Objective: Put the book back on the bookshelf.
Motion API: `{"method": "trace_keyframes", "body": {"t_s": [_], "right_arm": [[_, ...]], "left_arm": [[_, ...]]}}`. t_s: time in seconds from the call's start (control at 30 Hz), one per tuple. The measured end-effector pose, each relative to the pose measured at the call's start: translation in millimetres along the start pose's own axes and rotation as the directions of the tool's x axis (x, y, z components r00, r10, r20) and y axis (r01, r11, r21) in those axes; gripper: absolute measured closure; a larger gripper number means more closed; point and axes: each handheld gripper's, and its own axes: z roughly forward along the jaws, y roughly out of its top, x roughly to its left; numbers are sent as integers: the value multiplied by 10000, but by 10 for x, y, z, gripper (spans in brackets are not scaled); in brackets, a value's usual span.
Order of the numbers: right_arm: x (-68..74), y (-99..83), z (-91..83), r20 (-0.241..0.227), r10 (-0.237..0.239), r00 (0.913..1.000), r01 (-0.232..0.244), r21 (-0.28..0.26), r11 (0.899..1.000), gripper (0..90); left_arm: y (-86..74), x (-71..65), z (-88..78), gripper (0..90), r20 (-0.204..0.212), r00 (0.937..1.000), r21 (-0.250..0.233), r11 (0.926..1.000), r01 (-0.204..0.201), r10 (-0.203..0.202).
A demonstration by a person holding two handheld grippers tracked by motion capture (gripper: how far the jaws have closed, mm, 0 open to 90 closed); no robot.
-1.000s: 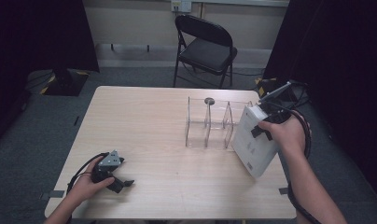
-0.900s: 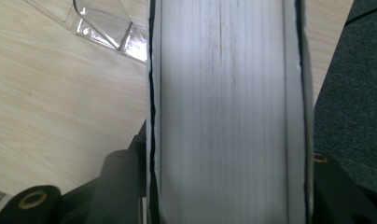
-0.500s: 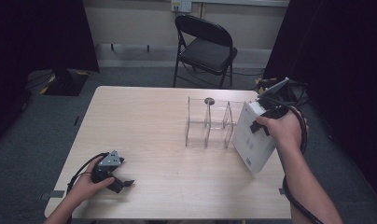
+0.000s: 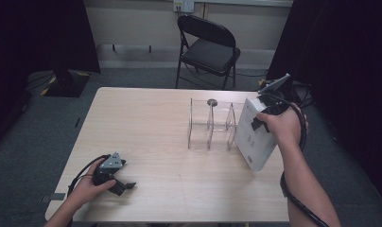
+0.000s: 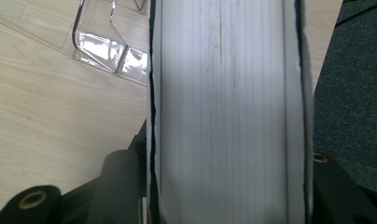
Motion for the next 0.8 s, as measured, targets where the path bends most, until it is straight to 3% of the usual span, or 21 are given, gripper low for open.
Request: {"method": "trace_keyframes", "body": {"t_s": [0.8], "right_arm": [[-23,171,91,-13,401,9992,-402,-76,9992,524]], "left_arm": [[0,0,0,0,-7,10000,0,10000,-2,2]]}}
